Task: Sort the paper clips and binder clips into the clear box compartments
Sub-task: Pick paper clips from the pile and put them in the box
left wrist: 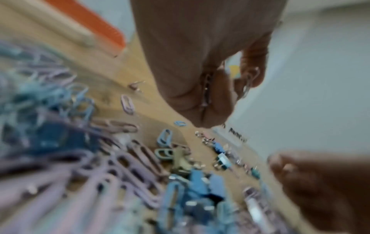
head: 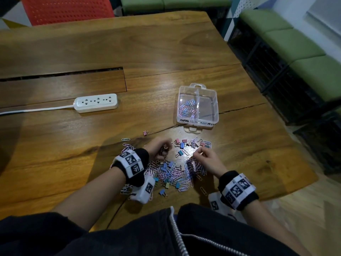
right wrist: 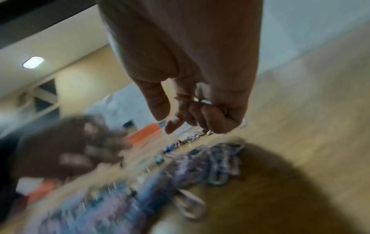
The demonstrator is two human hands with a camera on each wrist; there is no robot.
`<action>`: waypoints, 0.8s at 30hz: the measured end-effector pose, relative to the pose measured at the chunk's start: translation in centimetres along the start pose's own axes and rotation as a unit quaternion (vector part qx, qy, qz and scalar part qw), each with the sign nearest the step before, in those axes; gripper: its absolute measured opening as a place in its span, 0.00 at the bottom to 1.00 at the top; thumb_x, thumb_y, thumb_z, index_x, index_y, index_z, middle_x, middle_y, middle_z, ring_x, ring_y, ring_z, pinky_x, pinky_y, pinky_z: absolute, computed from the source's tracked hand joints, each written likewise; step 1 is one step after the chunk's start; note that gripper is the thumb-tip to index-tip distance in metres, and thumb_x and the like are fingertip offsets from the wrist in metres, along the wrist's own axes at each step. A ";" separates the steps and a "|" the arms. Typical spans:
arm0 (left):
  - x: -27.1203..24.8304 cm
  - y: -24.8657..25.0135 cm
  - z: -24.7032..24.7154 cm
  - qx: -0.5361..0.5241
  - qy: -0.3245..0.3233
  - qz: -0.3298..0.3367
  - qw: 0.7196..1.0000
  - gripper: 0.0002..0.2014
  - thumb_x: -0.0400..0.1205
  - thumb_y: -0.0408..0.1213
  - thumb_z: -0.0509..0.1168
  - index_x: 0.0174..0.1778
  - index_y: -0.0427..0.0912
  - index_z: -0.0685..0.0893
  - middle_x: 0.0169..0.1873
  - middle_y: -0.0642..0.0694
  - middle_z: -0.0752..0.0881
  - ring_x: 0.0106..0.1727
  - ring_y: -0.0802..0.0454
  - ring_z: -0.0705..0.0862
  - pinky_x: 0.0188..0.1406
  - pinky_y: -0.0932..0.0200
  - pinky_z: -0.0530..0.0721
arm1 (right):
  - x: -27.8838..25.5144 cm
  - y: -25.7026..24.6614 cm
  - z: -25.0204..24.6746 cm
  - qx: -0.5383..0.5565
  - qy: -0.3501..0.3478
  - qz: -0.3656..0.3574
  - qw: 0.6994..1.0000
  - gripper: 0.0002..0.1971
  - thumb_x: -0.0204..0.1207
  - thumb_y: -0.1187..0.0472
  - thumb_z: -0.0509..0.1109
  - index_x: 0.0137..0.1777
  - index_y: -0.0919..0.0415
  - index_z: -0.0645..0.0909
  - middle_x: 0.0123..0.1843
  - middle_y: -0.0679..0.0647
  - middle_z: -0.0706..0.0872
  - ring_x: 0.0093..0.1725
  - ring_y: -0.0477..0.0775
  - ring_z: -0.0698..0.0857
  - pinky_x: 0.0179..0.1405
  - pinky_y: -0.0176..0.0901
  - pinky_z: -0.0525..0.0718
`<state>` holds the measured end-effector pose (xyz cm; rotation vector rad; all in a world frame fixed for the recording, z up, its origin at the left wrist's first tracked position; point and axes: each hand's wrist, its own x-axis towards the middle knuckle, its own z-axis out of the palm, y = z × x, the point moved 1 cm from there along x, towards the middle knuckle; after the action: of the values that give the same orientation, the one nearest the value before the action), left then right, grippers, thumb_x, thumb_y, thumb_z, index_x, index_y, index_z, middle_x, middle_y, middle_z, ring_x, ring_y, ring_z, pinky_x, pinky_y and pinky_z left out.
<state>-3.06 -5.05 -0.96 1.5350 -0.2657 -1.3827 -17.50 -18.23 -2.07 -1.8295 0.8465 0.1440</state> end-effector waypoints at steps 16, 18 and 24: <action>-1.6 -1.1 3.5 0.616 0.012 0.076 0.784 0.12 0.72 0.46 0.72 0.35 0.47 0.75 0.35 0.51 0.79 0.38 0.53 0.77 0.38 0.61 0.78 | 0.5 0.1 1.8 -0.326 0.007 -0.115 0.938 0.10 0.77 0.60 0.64 0.50 0.67 0.80 0.47 0.53 0.68 0.48 0.49 0.69 0.50 0.38 0.71; -1.7 -1.7 3.8 0.696 0.014 0.087 0.712 0.18 0.71 0.52 0.72 0.47 0.44 0.78 0.47 0.47 0.81 0.48 0.48 0.80 0.47 0.55 0.81 | 0.7 0.2 1.9 -0.312 0.012 -0.105 0.944 0.10 0.78 0.60 0.63 0.48 0.68 0.80 0.46 0.54 0.69 0.48 0.48 0.69 0.47 0.36 0.68; -1.5 -2.5 4.2 0.716 0.016 0.114 0.688 0.15 0.80 0.45 0.64 0.55 0.37 0.79 0.56 0.41 0.79 0.55 0.44 0.82 0.47 0.55 0.79 | 0.2 -0.3 0.4 -0.037 0.032 -0.040 0.998 0.08 0.78 0.65 0.62 0.37 0.57 0.74 0.38 0.48 0.79 0.38 0.45 0.77 0.37 0.33 0.75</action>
<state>-8.20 -4.96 -1.28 2.5698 -1.7756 -0.7986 -17.04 -17.97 -2.06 -1.9428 0.8203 0.0659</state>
